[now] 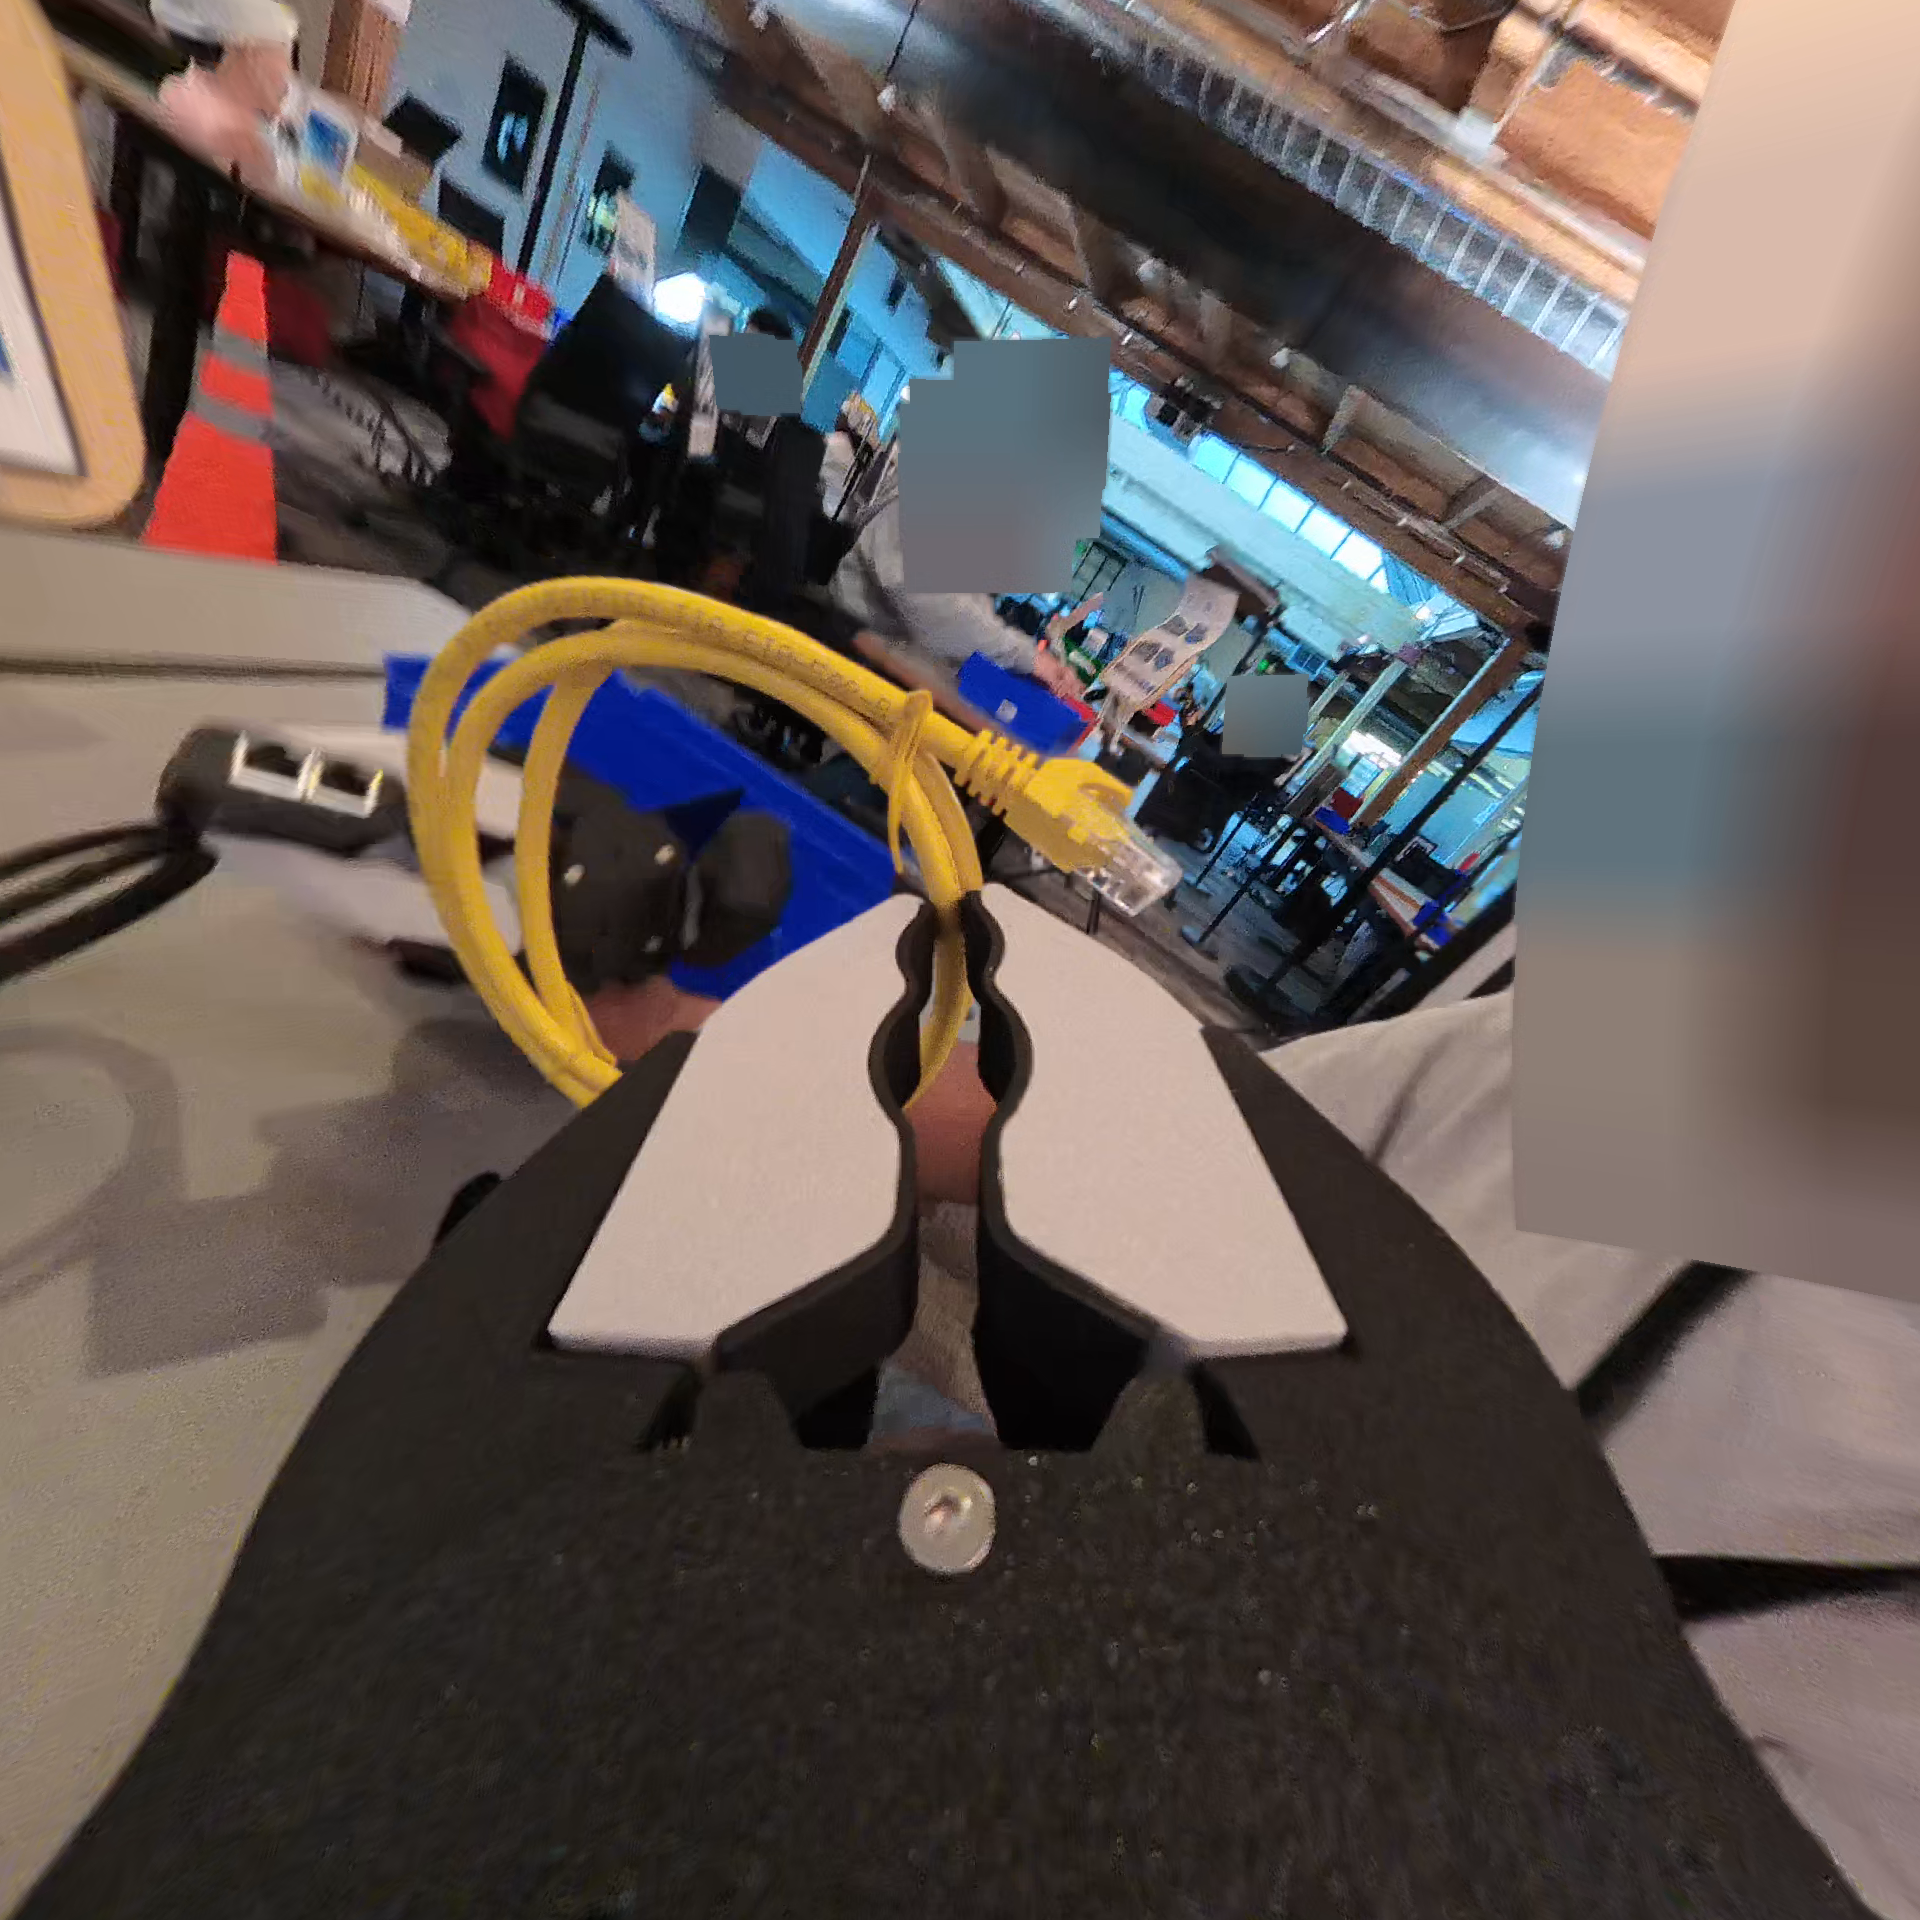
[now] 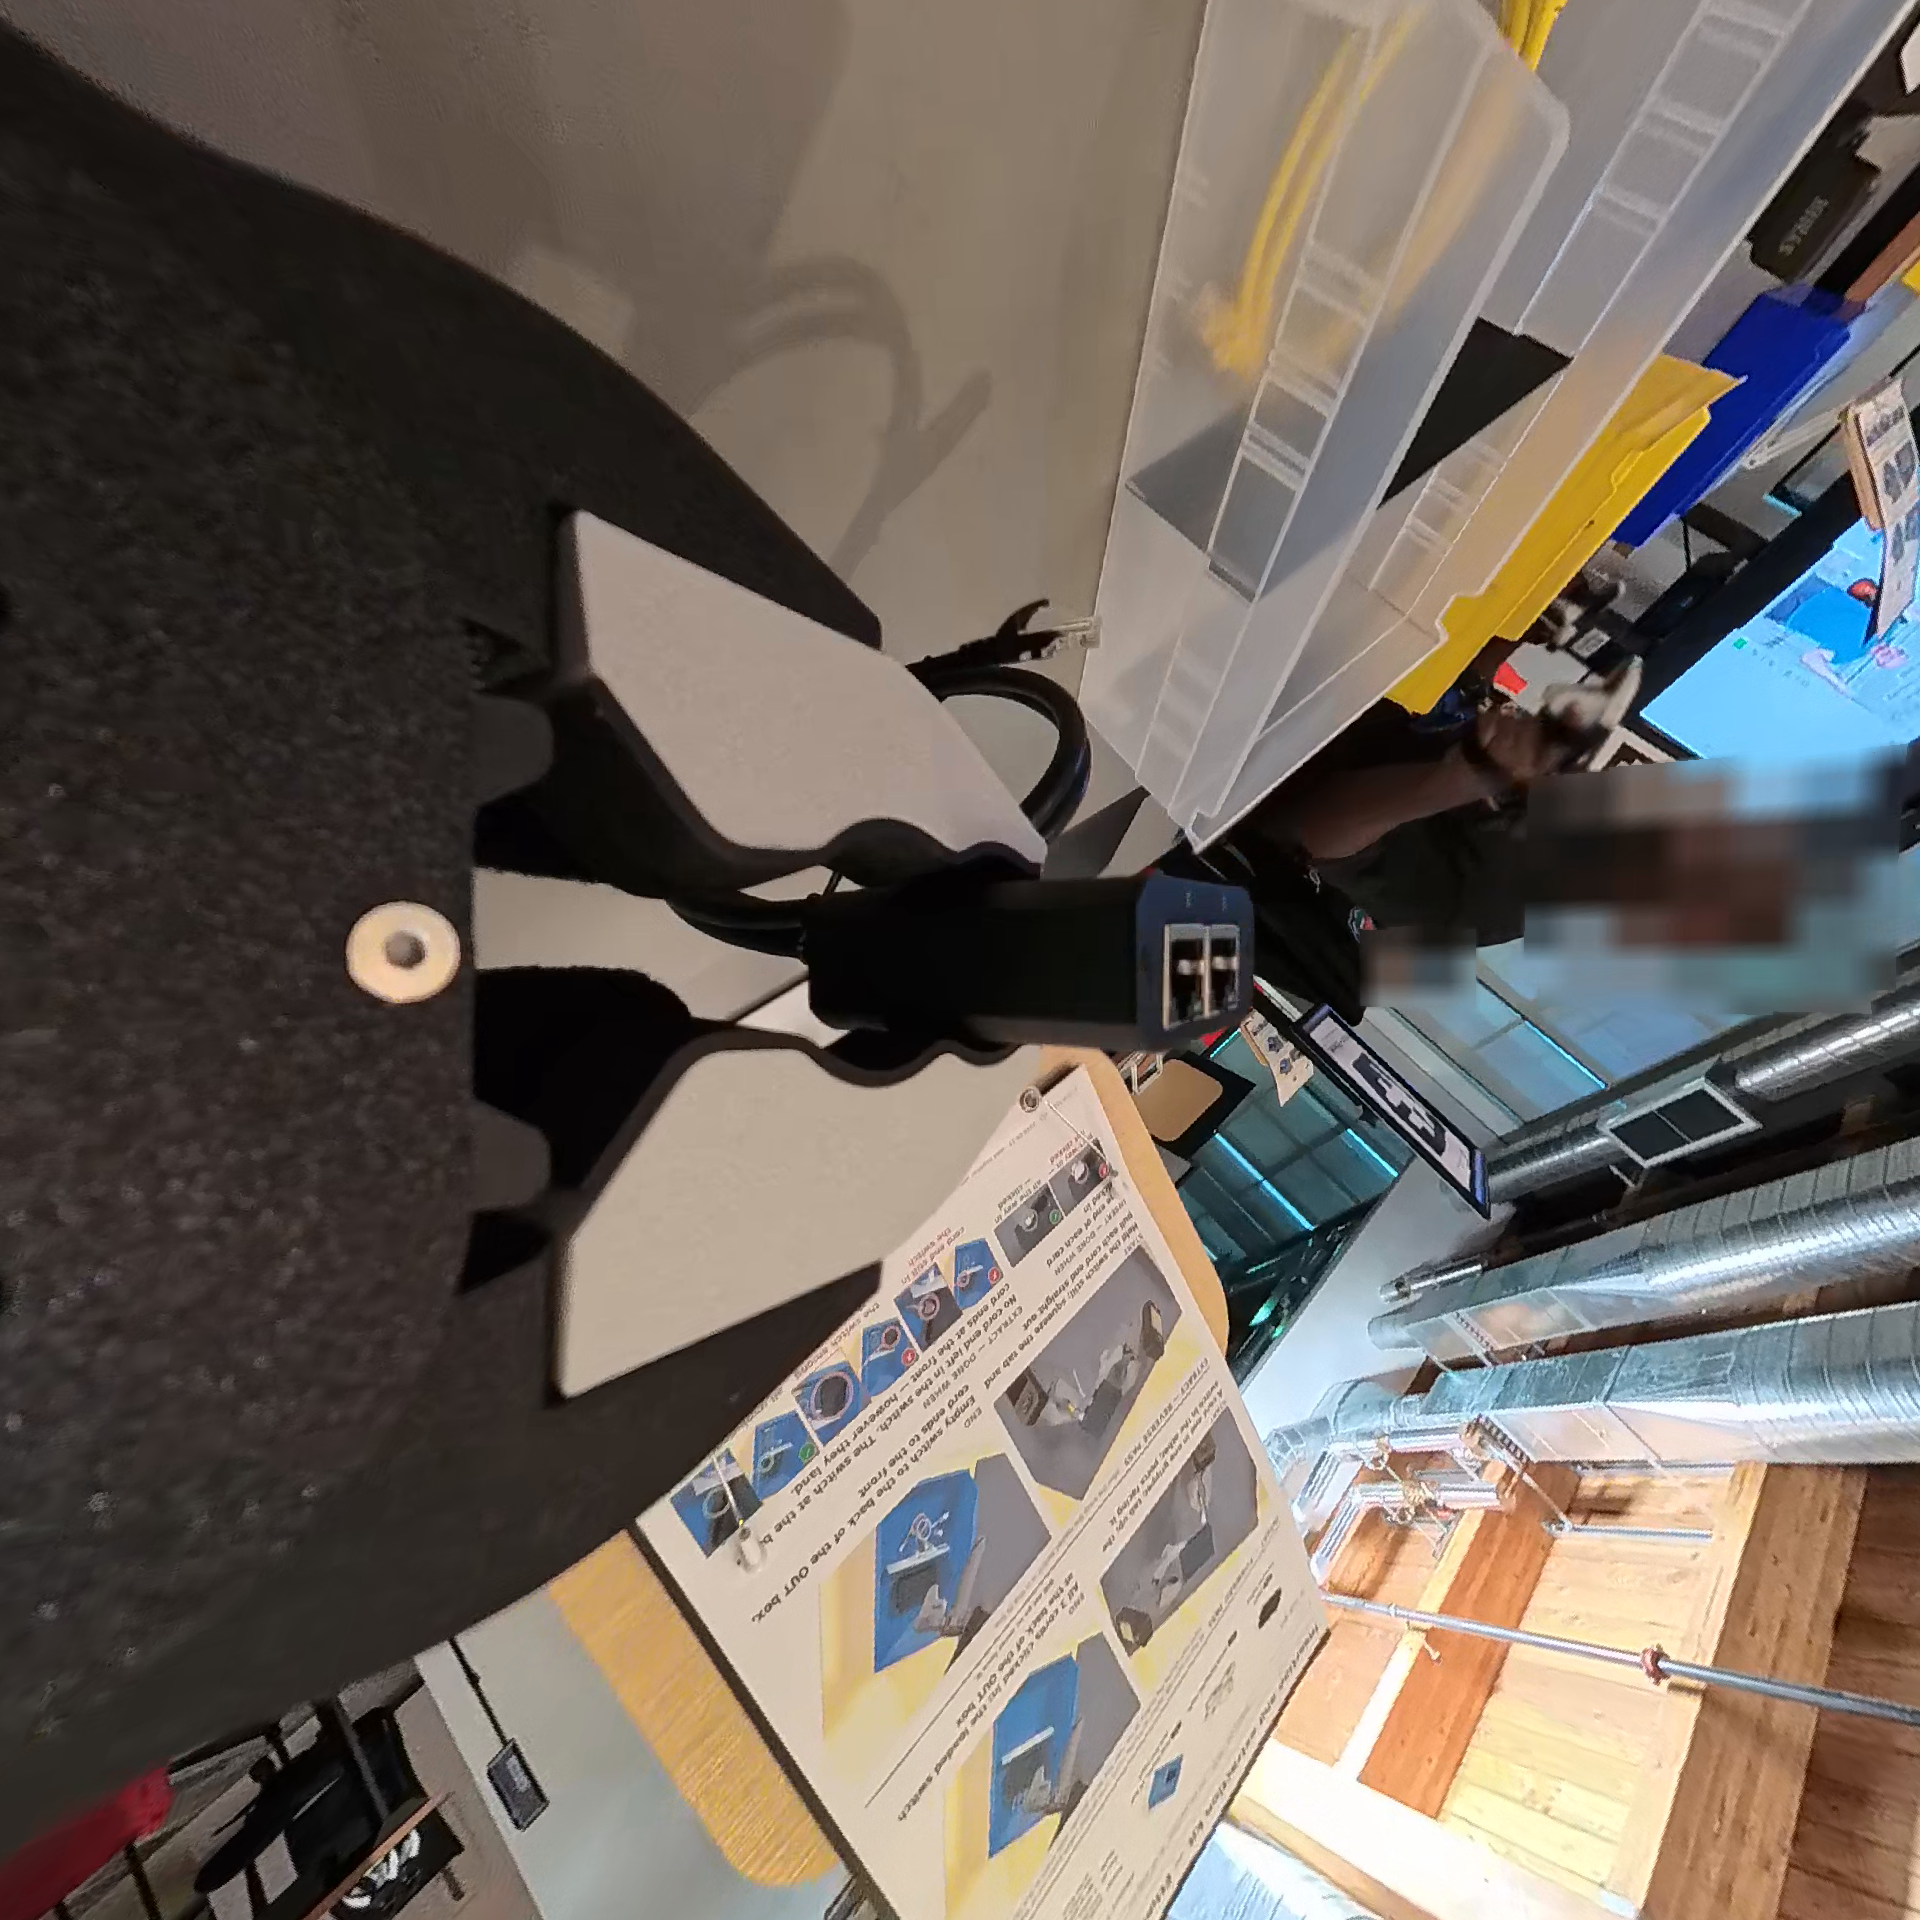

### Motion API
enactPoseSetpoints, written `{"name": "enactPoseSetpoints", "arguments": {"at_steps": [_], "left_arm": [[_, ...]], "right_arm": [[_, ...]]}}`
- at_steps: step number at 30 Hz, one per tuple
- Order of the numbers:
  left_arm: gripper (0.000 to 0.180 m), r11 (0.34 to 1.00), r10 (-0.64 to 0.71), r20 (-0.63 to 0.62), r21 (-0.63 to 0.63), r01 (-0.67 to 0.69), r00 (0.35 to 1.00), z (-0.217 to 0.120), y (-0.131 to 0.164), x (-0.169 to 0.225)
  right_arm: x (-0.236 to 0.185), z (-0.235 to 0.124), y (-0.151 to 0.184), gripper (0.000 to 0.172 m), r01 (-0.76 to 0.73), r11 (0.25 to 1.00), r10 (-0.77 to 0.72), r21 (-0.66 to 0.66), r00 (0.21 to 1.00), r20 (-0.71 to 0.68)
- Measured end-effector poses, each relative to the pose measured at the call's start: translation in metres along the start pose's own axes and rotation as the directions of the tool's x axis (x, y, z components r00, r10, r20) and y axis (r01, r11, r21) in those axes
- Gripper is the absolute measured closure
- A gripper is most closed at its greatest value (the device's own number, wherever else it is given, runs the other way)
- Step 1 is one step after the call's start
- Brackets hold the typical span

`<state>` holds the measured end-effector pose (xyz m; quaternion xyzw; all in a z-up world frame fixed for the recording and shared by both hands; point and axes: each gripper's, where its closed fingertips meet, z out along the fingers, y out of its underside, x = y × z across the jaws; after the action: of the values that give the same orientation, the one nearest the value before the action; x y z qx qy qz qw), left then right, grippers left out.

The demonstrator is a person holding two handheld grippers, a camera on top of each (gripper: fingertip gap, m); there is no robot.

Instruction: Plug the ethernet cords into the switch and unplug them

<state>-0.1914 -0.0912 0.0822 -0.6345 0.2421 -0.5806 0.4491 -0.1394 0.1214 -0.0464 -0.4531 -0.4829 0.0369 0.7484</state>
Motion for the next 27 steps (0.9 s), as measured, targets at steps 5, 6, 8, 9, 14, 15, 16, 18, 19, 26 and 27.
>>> {"name": "enactPoseSetpoints", "arguments": {"at_steps": [5, 6, 8, 9, 14, 15, 16, 18, 19, 26, 27], "left_arm": [[0.175, 0.995, 0.005, 0.298, -0.099, 0.025, 0.955, 0.004, 0.040, -0.120], [0.175, 0.992, 0.017, 0.362, -0.121, 0.029, 0.932, -0.002, 0.047, -0.142], [0.175, 0.985, 0.061, 0.472, -0.172, 0.023, 0.880, -0.014, 0.059, -0.175], [0.176, 0.984, 0.077, 0.494, -0.178, 0.014, 0.866, -0.019, 0.062, -0.183], [0.175, 0.970, 0.161, 0.572, -0.244, -0.021, 0.804, -0.037, 0.071, -0.208], [0.176, 0.969, 0.165, 0.582, -0.246, -0.021, 0.796, -0.040, 0.069, -0.211], [0.175, 0.966, 0.186, 0.610, -0.259, -0.028, 0.771, -0.045, 0.068, -0.215], [0.175, 0.956, 0.247, 0.671, -0.288, -0.061, 0.699, -0.061, 0.061, -0.223], [0.175, 0.952, 0.267, 0.693, -0.298, -0.071, 0.670, -0.069, 0.057, -0.226], [0.176, 0.953, 0.284, 0.784, -0.297, -0.068, 0.552, -0.131, 0.045, -0.233], [0.176, 0.953, 0.282, 0.788, -0.298, -0.062, 0.547, -0.137, 0.044, -0.234]], "right_arm": [[0.009, -0.001, 0.007, 0.148, -0.047, 0.999, 0.047, -0.012, 0.999, -0.025], [0.010, -0.002, 0.007, 0.148, -0.053, 0.999, 0.052, -0.013, 0.998, -0.027], [0.010, -0.001, 0.007, 0.148, -0.053, 0.998, 0.053, -0.016, 0.998, -0.024], [0.009, -0.001, 0.008, 0.148, -0.051, 0.999, 0.051, -0.016, 0.998, -0.021], [0.001, 0.001, 0.008, 0.147, -0.032, 0.999, 0.032, -0.027, 0.999, 0.003], [0.000, 0.002, 0.008, 0.147, -0.029, 0.999, 0.029, -0.028, 1.000, 0.008], [-0.001, 0.002, 0.008, 0.148, -0.027, 0.999, 0.027, -0.029, 1.000, 0.011], [-0.002, 0.002, 0.008, 0.148, -0.024, 0.999, 0.025, -0.031, 1.000, 0.014], [-0.002, 0.002, 0.009, 0.147, -0.023, 0.999, 0.024, -0.033, 1.000, 0.016], [-0.003, 0.003, 0.013, 0.148, -0.035, 0.998, 0.036, -0.042, 0.999, 0.023], [-0.003, 0.003, 0.013, 0.147, -0.038, 0.998, 0.039, -0.042, 0.999, 0.025]]}}
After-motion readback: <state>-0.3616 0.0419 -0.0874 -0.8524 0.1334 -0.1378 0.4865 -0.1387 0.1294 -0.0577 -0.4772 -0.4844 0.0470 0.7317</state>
